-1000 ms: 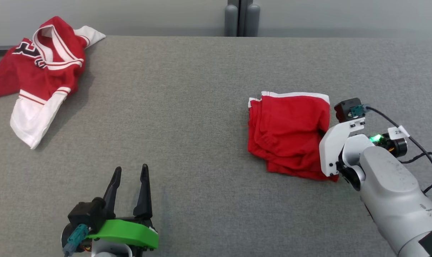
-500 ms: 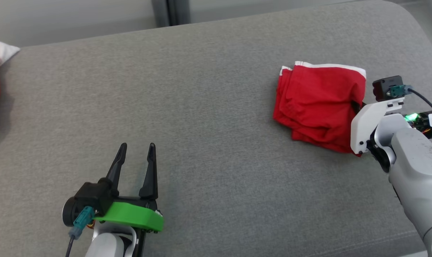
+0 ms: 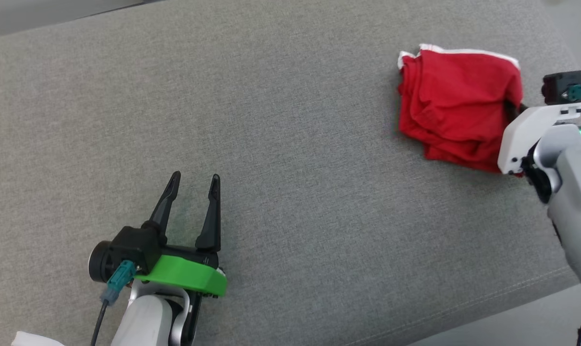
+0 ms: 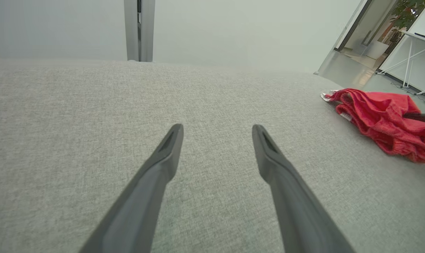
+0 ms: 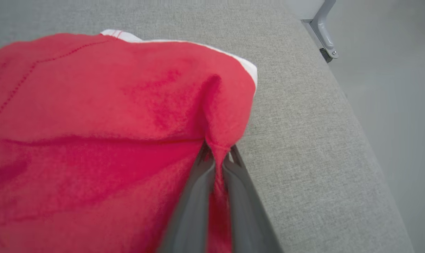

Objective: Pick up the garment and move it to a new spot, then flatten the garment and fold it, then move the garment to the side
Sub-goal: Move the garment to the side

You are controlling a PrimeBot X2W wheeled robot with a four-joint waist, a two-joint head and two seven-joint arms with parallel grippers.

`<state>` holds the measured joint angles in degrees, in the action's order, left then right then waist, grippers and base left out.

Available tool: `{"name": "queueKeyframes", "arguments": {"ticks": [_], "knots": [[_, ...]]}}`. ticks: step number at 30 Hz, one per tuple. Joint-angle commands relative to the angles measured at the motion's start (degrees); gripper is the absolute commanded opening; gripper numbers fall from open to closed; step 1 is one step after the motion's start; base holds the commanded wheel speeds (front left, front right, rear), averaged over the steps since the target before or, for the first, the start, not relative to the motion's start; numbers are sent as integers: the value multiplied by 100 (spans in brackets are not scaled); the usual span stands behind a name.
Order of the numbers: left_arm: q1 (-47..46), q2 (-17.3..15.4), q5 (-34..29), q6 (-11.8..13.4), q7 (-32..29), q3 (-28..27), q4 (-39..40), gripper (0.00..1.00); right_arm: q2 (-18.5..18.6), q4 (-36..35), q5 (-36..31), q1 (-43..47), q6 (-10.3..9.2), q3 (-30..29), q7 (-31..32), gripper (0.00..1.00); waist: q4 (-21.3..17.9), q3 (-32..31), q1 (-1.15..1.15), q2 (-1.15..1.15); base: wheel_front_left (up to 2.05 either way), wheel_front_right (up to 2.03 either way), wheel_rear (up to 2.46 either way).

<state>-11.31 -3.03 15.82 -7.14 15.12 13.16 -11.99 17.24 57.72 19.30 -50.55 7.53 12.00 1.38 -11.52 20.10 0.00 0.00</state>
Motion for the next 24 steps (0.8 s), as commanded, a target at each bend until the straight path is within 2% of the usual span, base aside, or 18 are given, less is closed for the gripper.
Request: {"name": "queueKeyframes", "arguments": {"ticks": [1, 7, 16, 17, 19, 20, 21, 24], "knots": [[-112, -53, -65, -33, 3, 4, 35, 100, 112, 60, -23, -158, -8, -50, -33, 0, 149, 165, 0, 0, 0, 0, 0], [-239, -45, -96, -36, 3, 12, 150, 100, 591, 266, -238, -718, -8, -126, 37, 0, 513, 415, 0, 0, 0, 0, 0], [-312, -32, -107, -41, 3, 2, 226, 100, 1089, 649, -557, -1367, -8, -336, 105, 0, 880, 669, 0, 0, 0, 0, 0], [-314, -29, -106, -41, 3, 3, 231, 100, 1152, 693, -650, -1412, -8, -352, 58, 4, 910, 681, 0, 0, 0, 0, 0], [-319, -25, -102, -42, 3, -1, 238, 100, 1259, 796, -753, -1489, -8, -390, -27, 38, 953, 701, 0, 0, 0, 0, 0], [-320, -23, -101, -43, 3, -2, 241, 100, 1276, 834, -806, -1511, -8, -410, -89, 61, 965, 702, 0, 0, 0, 0, 0], [-317, -22, -102, -43, 3, -11, 240, 100, 1287, 886, -862, -1531, -8, -435, -146, 100, 975, 696, 0, 0, 0, 0, 0], [-283, -17, -104, -44, 3, -33, 221, 100, 1337, 1002, -989, -1565, -8, -522, -342, 100, 969, 645, 0, 0, 0, 0, 0]]}}
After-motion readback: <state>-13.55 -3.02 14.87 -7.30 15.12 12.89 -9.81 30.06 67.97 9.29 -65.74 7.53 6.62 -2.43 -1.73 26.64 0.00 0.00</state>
